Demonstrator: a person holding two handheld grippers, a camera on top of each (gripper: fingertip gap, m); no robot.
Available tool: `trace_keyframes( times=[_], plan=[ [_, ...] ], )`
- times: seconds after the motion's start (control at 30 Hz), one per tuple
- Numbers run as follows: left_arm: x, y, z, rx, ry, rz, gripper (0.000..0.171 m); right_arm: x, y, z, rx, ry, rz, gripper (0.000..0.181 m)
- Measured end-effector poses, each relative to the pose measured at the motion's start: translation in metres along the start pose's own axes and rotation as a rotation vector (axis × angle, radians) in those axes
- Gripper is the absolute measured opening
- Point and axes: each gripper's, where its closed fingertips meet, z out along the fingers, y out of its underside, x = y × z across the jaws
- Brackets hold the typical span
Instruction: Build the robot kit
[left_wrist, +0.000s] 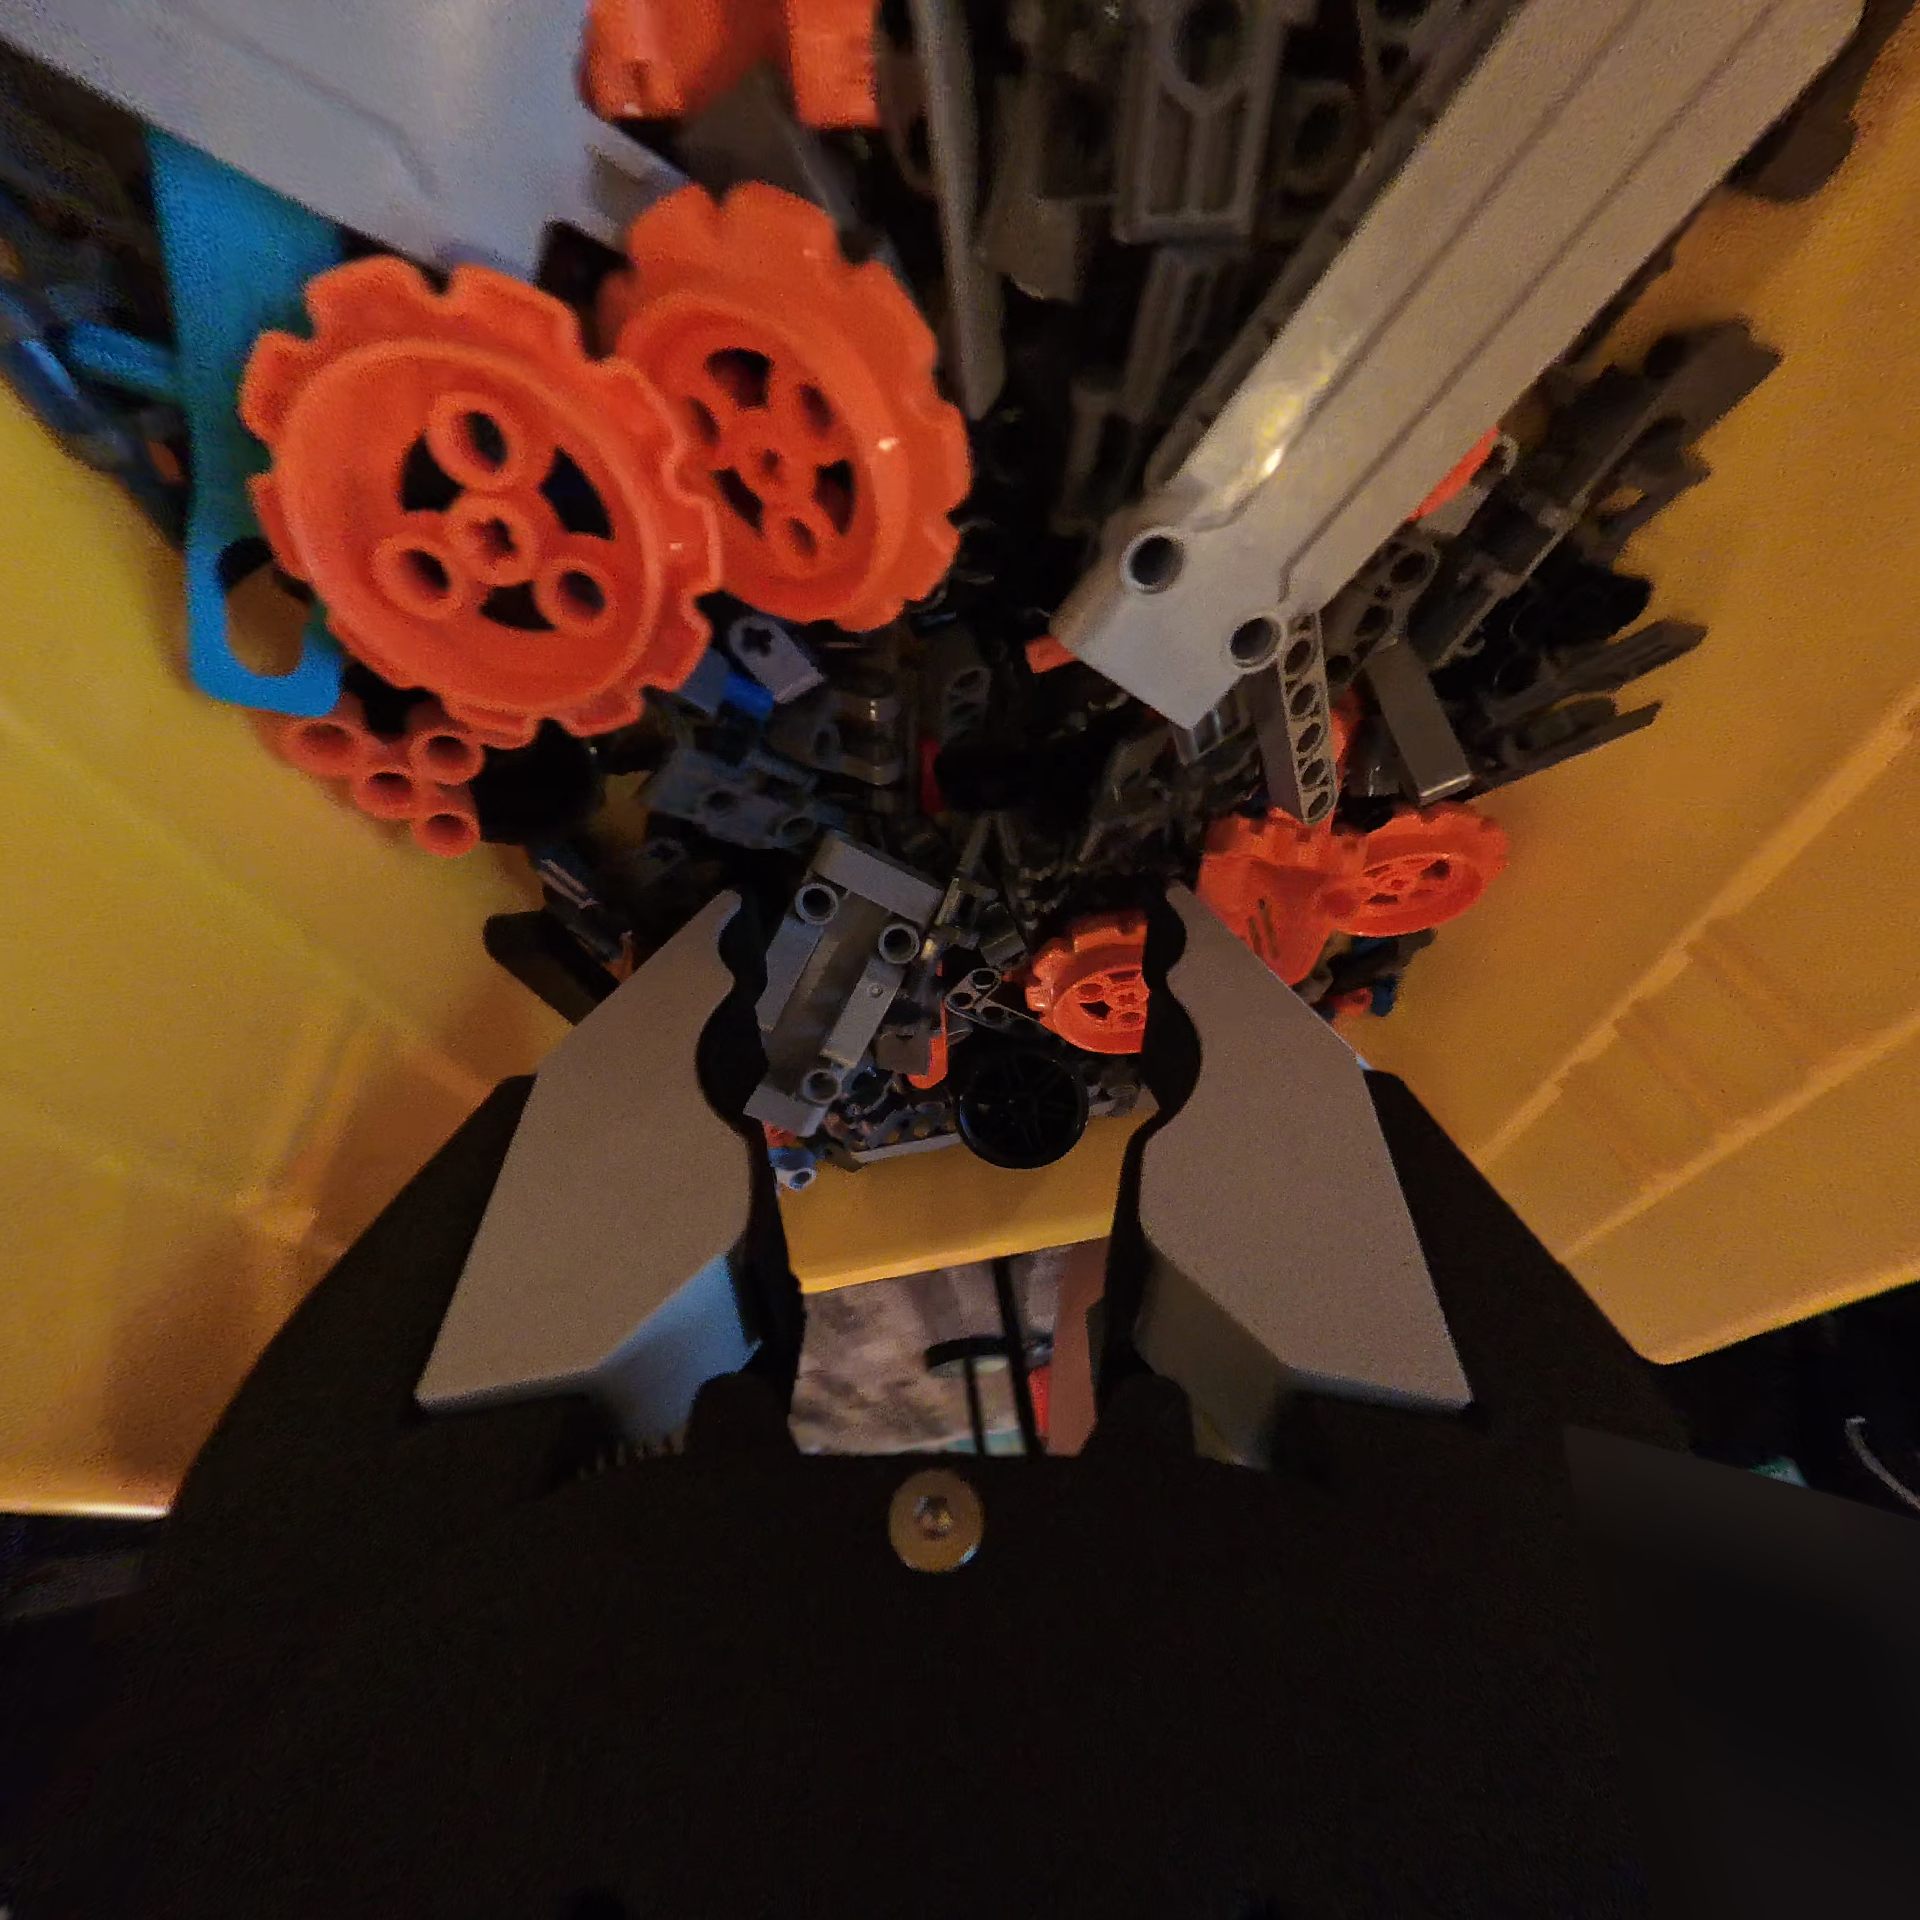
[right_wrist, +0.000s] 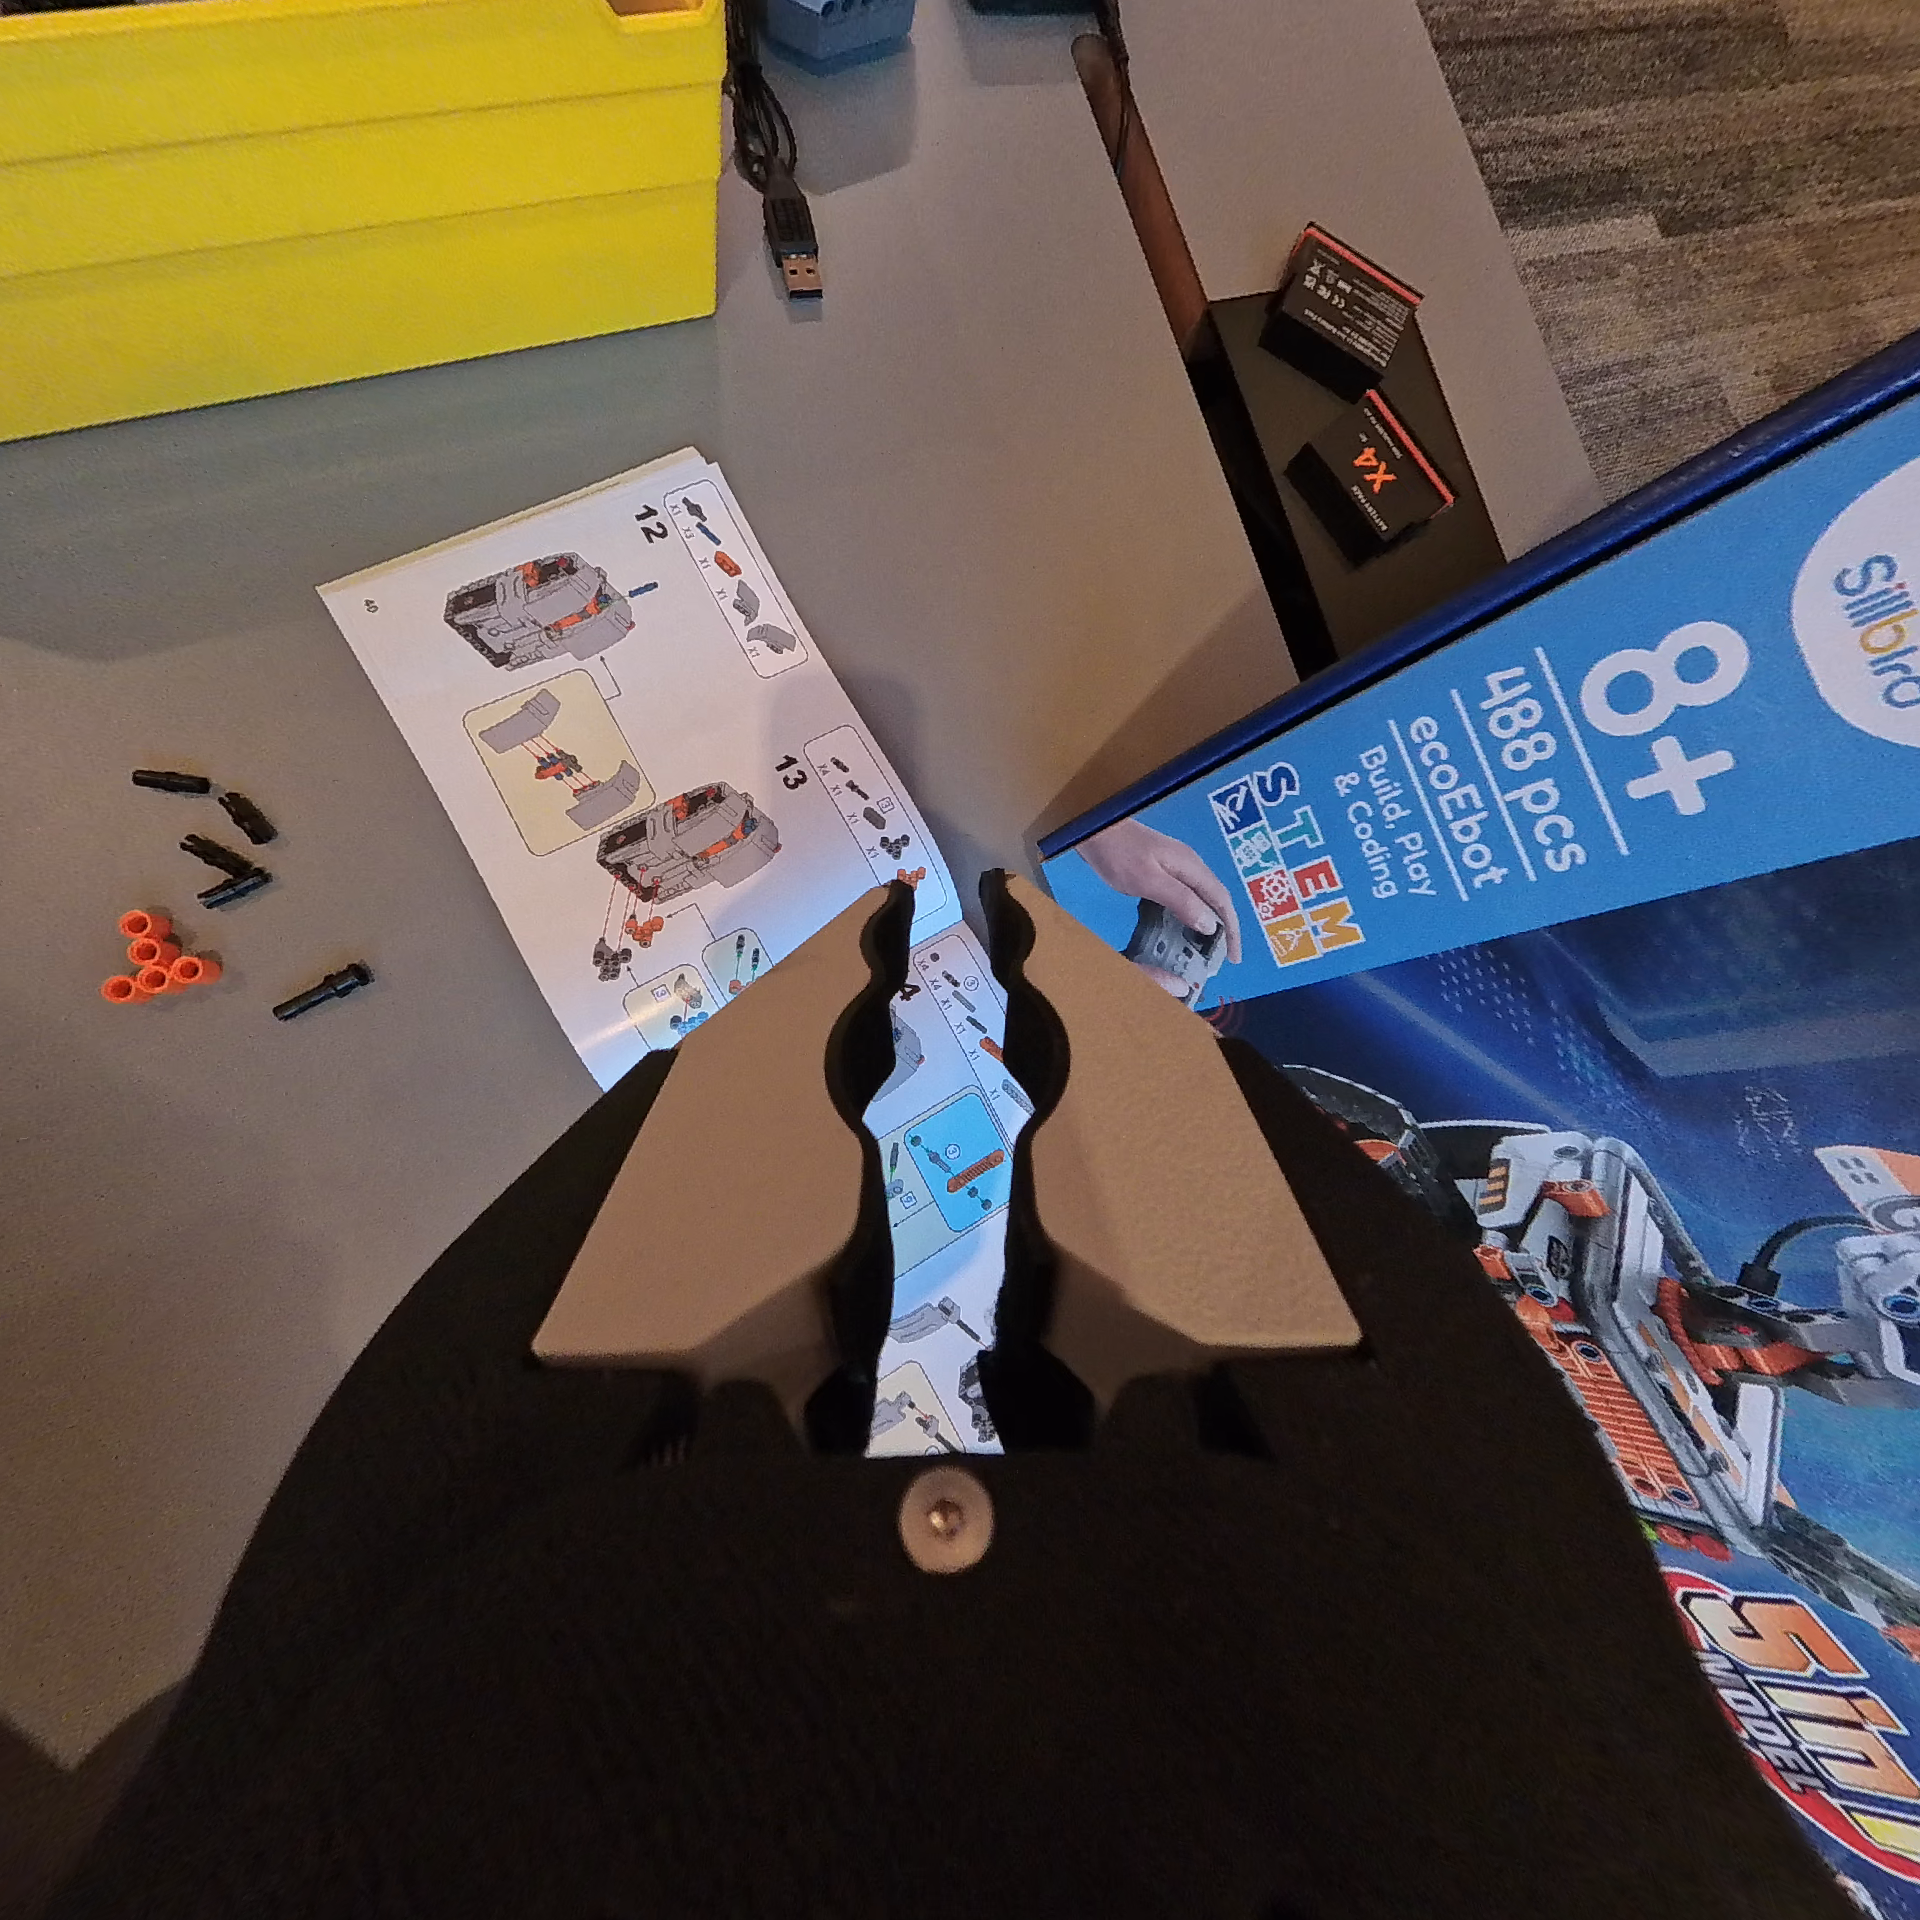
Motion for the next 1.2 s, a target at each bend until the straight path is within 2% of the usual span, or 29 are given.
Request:
trace_keyframes(
  times=[0.13,0.17,0.2,0.33,0.43,0.8,0.93,0.97,1.03,1.2],
  plan=[
    [0.001,0.003,0.003,-0.057,-0.063,0.068,0.061,0.0,0.0,0.0,-0.001,0.0,-0.003,0.014],
    [0.005,0.003,0.003,-0.06,-0.049,0.078,0.049,0.0,0.0,0.0,-0.001,0.001,-0.004,0.014],
    [0.012,0.003,0.003,-0.057,-0.008,0.094,0.028,0.0,0.0,-0.001,-0.001,0.002,-0.005,0.014],
    [0.017,0.003,0.003,-0.072,0.017,0.108,0.025,0.001,0.0,-0.002,0.002,0.004,-0.004,0.014],
    [0.026,-0.001,-0.001,-0.031,0.077,0.144,0.013,0.0,0.0,-0.002,0.003,0.003,-0.005,0.014],
    [0.043,-0.056,-0.038,0.271,0.088,0.279,0.013,-0.001,0.002,0.001,-0.011,-0.001,-0.011,0.014],
    [0.07,-0.079,-0.058,0.417,0.186,0.357,0.013,-0.001,0.003,0.003,-0.019,-0.002,-0.014,0.014],
    [0.077,-0.08,-0.061,0.435,0.228,0.36,0.02,-0.001,0.003,0.003,-0.021,-0.003,-0.015,0.014],
    [0.08,-0.078,-0.062,0.428,0.26,0.328,0.044,-0.002,0.003,0.003,-0.023,-0.004,-0.017,0.014],
    [0.034,-0.039,-0.045,0.291,0.092,0.156,0.052,-0.001,0.004,0.003,-0.022,-0.004,-0.015,0.014]
  ],
)
